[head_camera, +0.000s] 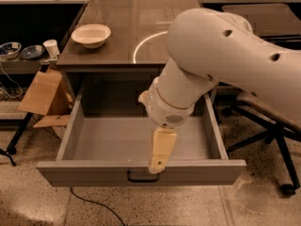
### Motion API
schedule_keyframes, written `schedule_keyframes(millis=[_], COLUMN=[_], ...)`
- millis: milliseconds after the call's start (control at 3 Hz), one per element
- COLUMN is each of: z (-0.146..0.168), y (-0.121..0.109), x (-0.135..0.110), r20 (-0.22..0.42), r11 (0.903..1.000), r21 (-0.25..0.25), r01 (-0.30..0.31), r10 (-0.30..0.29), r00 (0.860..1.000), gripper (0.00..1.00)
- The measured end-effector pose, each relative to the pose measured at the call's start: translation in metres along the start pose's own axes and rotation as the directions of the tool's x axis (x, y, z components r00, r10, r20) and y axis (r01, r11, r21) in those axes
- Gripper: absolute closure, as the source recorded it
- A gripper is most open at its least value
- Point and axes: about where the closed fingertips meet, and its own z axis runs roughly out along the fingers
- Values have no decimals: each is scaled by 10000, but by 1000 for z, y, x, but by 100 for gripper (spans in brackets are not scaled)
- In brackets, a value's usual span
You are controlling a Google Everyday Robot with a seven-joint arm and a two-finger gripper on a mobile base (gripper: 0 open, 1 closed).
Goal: Close top drawer
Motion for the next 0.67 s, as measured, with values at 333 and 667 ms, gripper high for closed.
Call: schedule_keyframes(millis=[333, 667], z=[39, 71], y=[13, 26], x=[-54, -105], r20=[317, 448], r11=[9943, 9881], r21=[-817, -1233], r01=[680, 917], r10=[-657, -868], r00=[9973, 9952], gripper=[0, 0])
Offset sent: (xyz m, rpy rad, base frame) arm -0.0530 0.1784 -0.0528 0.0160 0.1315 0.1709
